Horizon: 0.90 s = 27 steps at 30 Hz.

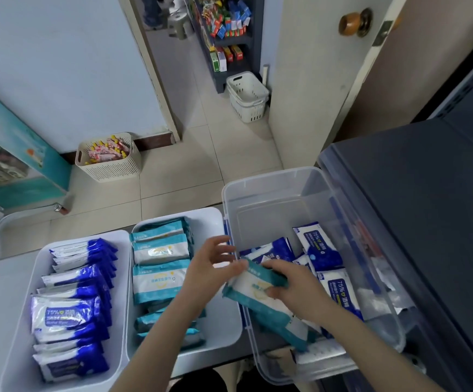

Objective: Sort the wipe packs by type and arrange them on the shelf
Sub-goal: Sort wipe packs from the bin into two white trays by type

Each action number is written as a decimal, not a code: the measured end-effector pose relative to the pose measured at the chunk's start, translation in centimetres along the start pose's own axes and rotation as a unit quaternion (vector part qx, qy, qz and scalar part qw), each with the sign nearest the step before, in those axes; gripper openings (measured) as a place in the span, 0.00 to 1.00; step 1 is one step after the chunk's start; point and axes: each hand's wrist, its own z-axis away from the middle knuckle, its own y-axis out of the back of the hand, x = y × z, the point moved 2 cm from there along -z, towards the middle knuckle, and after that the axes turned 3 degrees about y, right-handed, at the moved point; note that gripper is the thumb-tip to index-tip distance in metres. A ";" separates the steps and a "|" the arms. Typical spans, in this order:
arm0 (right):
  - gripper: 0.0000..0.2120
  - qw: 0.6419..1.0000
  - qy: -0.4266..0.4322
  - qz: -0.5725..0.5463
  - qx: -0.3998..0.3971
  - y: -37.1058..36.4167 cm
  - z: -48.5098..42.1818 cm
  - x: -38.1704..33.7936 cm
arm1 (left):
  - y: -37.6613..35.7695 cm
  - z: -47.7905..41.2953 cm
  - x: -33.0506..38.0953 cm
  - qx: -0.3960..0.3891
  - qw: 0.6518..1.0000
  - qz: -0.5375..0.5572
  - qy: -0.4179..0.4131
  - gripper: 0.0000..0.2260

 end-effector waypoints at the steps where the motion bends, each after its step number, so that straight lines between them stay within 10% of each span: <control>1: 0.19 0.999 0.010 0.037 -0.014 0.3 -0.2 -0.1 | -0.1 0.0 0.4 -0.051 0.996 -0.071 -0.009 0.21; 4: 0.16 0.998 0.049 0.011 -0.023 1.3 -0.9 -0.7 | -1.3 0.5 0.6 -0.127 0.977 -0.170 -0.002 0.13; 8: 0.10 0.995 -0.012 -0.062 0.083 3.9 -3.8 2.4 | -1.1 0.3 0.0 -0.005 0.990 -0.144 -0.001 0.07; 11: 0.10 0.978 -0.084 0.113 0.152 5.2 -6.1 6.9 | 0.1 0.1 -0.3 0.090 0.990 -0.105 0.027 0.09; 18: 0.17 0.927 -0.140 0.347 0.018 3.1 -8.2 10.9 | 1.1 0.8 -0.1 0.137 0.989 -0.032 0.048 0.10; 27: 0.18 0.936 -0.085 0.267 0.211 7.3 -6.7 9.3 | 1.0 0.9 -0.7 0.135 0.990 -0.021 0.046 0.10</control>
